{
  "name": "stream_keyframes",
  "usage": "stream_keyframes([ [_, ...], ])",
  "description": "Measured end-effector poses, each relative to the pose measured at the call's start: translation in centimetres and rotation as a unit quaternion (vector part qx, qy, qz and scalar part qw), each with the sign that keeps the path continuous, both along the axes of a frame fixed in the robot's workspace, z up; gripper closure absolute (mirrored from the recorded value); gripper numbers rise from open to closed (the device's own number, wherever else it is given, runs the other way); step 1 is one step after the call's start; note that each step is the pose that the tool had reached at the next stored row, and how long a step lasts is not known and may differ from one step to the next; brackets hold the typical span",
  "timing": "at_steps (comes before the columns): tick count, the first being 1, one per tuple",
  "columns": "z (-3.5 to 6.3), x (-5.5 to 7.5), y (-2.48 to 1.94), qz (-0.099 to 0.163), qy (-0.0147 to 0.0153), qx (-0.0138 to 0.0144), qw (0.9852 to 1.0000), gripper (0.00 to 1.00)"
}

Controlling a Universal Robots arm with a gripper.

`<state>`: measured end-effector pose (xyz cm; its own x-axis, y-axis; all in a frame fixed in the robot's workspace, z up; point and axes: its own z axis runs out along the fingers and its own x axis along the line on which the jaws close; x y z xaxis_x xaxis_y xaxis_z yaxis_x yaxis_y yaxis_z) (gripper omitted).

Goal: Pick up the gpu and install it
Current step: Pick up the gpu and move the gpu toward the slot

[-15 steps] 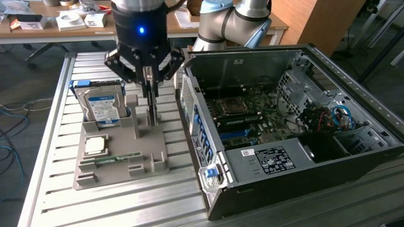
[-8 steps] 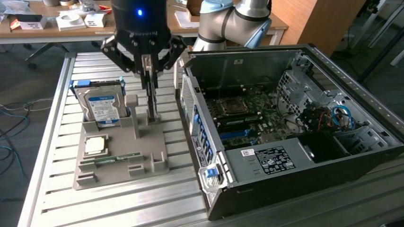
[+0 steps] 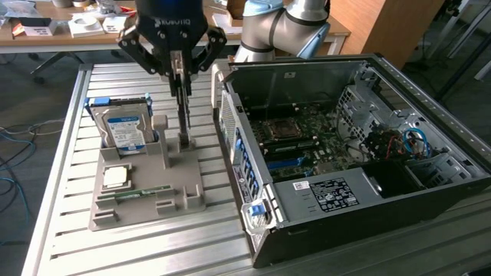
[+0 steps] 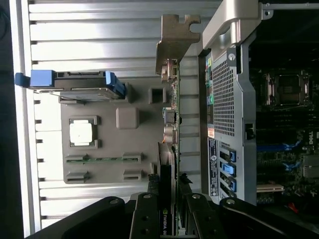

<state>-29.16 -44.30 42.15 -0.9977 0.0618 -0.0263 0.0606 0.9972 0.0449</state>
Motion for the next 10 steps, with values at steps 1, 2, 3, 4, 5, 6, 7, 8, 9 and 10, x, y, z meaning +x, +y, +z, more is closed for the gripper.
stream_keyframes([
  [1, 0.25, 0.00, 0.00, 0.000, 0.0000, 0.0000, 1.0000, 0.74],
  [2, 0.48, 0.00, 0.00, 0.000, 0.0000, 0.0000, 1.0000, 0.74],
  [3, 0.67, 0.00, 0.00, 0.000, 0.0000, 0.0000, 1.0000, 0.74],
  [4, 0.84, 0.00, 0.00, 0.000, 0.0000, 0.0000, 1.0000, 0.74],
  [5, 0.99, 0.00, 0.00, 0.000, 0.0000, 0.0001, 1.0000, 0.74],
  [6, 1.12, 0.00, 0.00, 0.000, 0.0000, 0.0000, 1.0000, 0.74],
  [7, 1.18, 0.00, 0.00, 0.000, -0.0001, 0.0001, 1.0000, 0.74],
  [8, 1.19, 0.00, 0.00, 0.000, -0.0001, 0.0001, 1.0000, 0.74],
  [9, 1.19, 0.00, 0.00, 0.000, 0.0000, 0.0001, 1.0000, 0.74],
  [10, 1.19, 0.00, 0.00, 0.000, -0.0001, 0.0001, 1.0000, 0.74],
])
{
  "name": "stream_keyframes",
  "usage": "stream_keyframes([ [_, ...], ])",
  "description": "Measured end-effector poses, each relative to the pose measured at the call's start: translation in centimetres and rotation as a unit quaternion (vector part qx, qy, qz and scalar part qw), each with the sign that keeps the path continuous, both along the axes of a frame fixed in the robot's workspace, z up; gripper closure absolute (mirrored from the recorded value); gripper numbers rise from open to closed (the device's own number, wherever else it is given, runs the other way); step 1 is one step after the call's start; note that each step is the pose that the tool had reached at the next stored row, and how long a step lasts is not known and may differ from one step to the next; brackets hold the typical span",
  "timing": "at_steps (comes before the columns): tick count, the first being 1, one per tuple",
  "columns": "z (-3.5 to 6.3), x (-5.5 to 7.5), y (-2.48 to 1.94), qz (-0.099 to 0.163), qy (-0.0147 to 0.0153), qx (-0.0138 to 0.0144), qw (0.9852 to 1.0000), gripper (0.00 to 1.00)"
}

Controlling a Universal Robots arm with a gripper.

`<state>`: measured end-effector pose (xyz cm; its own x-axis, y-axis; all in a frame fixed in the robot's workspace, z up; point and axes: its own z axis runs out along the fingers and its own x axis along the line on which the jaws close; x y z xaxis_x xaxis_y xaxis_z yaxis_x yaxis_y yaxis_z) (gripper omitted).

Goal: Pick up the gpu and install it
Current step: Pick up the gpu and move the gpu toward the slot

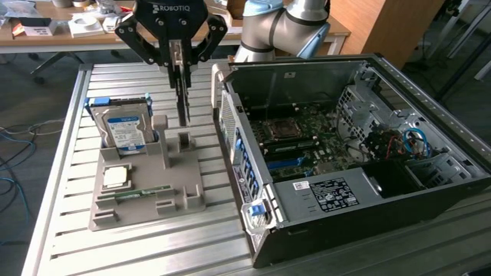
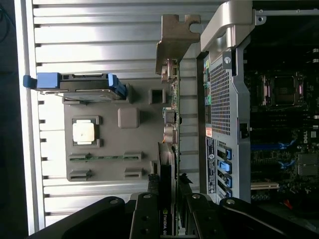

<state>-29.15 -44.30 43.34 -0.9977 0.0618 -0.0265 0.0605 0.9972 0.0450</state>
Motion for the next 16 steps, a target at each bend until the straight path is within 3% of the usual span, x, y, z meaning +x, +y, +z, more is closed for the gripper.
stream_keyframes([
  [8, 0.01, 0.2, 0.00, 0.000, 0.0001, 0.0000, 1.0000, 0.74],
  [16, 0.01, 1.2, 0.00, 0.000, 0.0001, 0.0000, 1.0000, 0.74],
])
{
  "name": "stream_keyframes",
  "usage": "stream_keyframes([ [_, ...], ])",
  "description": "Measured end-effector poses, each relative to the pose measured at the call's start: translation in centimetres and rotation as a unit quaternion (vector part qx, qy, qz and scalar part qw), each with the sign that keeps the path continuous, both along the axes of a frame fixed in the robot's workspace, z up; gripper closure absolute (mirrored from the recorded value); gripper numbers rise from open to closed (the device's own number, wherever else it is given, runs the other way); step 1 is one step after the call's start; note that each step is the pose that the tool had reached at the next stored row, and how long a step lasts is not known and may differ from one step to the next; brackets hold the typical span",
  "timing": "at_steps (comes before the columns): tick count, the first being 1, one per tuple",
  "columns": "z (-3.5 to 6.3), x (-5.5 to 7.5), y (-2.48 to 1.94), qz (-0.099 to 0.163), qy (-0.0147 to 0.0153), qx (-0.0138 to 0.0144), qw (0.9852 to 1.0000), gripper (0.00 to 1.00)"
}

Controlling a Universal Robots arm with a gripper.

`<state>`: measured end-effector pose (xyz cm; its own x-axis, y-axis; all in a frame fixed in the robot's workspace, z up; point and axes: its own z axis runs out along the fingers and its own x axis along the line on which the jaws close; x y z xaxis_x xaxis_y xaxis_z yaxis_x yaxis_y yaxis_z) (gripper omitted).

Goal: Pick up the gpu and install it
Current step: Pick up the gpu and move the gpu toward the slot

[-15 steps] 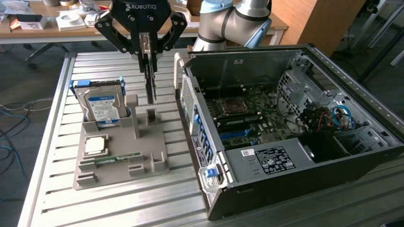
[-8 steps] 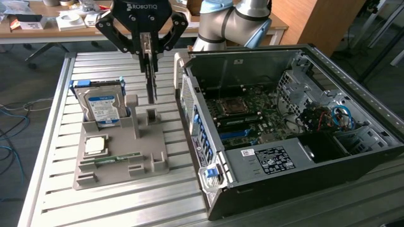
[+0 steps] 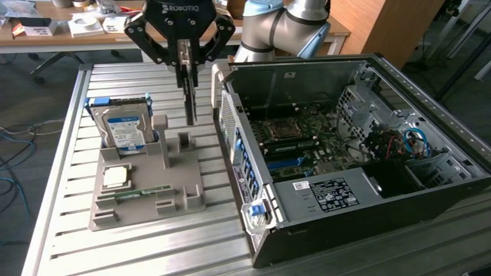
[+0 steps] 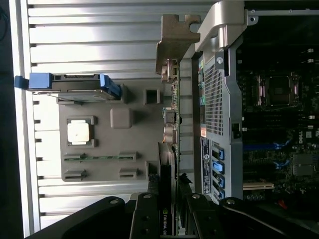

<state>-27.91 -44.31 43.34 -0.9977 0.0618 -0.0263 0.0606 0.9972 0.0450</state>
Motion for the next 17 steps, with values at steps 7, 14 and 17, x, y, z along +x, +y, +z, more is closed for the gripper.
stream_keyframes([
  [7, 0.00, 1.5, 0.00, 0.000, 0.0000, 0.0000, 1.0000, 0.74],
  [14, 0.00, 3.3, 0.00, 0.000, 0.0000, 0.0000, 1.0000, 0.74],
  [17, 0.00, 4.2, 0.00, 0.000, 0.0000, 0.0000, 1.0000, 0.74],
])
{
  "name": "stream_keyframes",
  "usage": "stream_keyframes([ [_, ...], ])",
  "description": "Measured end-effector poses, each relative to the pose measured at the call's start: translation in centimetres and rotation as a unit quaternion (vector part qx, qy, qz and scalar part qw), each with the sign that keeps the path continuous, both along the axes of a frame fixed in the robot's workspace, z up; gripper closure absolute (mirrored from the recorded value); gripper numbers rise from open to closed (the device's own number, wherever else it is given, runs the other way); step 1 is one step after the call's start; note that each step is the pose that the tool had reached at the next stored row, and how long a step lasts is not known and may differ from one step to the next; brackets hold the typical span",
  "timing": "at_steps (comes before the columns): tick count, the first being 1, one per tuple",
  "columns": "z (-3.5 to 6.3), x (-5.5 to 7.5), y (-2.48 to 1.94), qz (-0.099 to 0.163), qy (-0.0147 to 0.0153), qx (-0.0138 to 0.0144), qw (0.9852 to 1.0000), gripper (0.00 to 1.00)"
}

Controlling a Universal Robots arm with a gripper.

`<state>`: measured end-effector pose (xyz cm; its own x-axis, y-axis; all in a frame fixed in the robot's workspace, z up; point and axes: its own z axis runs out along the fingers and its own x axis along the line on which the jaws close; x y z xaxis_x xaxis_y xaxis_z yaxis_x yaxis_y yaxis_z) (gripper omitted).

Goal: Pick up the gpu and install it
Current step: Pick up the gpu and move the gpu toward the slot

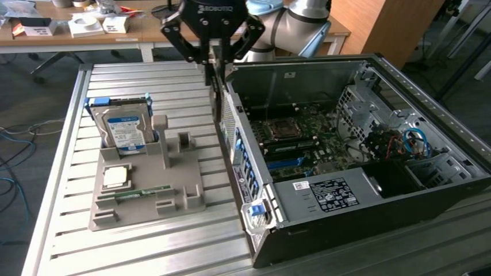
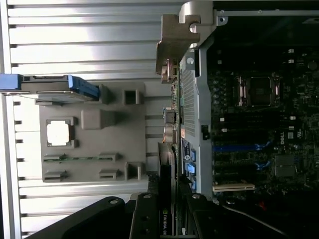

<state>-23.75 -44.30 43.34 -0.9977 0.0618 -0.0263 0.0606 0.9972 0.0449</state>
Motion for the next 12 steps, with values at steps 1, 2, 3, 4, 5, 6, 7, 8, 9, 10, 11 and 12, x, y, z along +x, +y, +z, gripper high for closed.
stream_keyframes([
  [1, 0.00, 0.3, 0.00, 0.000, 0.0000, 0.0000, 1.0000, 0.74],
  [2, 0.00, 0.6, 0.00, 0.000, 0.0000, 0.0000, 1.0000, 0.74],
  [3, 0.00, 0.9, 0.00, 0.000, 0.0000, 0.0000, 1.0000, 0.74],
  [4, 0.00, 1.2, 0.00, 0.000, 0.0000, 0.0000, 1.0000, 0.74],
  [5, 0.00, 1.5, 0.00, 0.000, 0.0000, 0.0000, 1.0000, 0.74],
  [6, 0.00, 1.8, 0.00, 0.000, 0.0000, 0.0000, 1.0000, 0.74],
  [7, 0.00, 2.1, 0.00, 0.000, 0.0000, 0.0001, 1.0000, 0.74],
  [8, 0.00, 2.4, 0.00, 0.000, 0.0000, 0.0001, 1.0000, 0.74],
  [9, 0.00, 2.7, 0.00, 0.000, 0.0000, 0.0001, 1.0000, 0.74],
  [10, 0.00, 3.0, 0.00, 0.000, 0.0000, 0.0001, 1.0000, 0.74],
  [11, 0.00, 3.3, 0.00, 0.000, 0.0000, 0.0001, 1.0000, 0.74],
  [12, 0.00, 3.6, 0.00, 0.000, 0.0000, 0.0001, 1.0000, 0.74],
])
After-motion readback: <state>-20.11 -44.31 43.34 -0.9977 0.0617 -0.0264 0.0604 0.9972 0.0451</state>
